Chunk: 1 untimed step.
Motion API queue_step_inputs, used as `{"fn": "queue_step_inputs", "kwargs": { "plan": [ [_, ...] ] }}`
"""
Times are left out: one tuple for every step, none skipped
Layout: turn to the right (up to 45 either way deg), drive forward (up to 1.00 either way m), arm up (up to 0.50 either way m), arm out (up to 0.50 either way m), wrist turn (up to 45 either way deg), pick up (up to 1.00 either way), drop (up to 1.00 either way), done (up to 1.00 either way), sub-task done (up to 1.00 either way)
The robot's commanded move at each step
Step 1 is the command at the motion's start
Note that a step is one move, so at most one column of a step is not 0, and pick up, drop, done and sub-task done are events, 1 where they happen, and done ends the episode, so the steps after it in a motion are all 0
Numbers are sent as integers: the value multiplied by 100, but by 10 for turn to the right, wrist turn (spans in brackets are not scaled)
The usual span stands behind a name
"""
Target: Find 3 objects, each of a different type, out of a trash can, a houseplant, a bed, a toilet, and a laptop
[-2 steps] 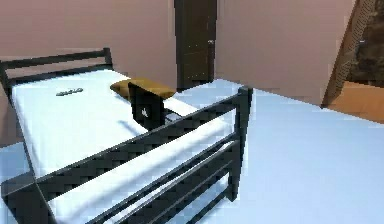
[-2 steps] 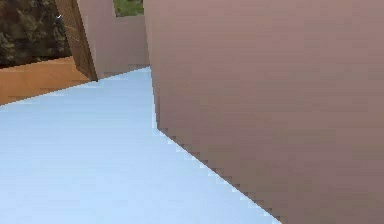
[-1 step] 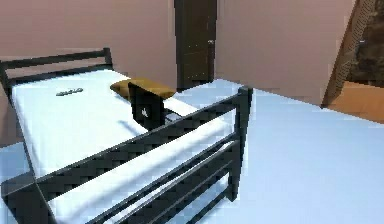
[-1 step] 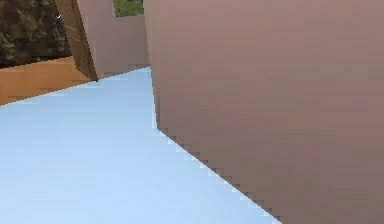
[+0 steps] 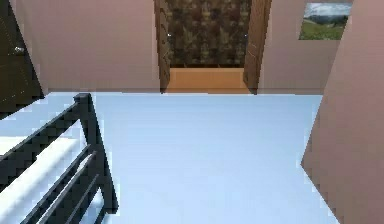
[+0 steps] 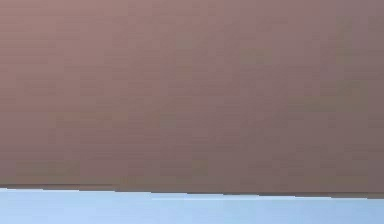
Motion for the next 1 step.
{"fn": "queue_step_inputs", "kwargs": {
  "plan": [
    [150, 0, 0, 0, 0, 0, 0, 0, 0]
  ]
}}
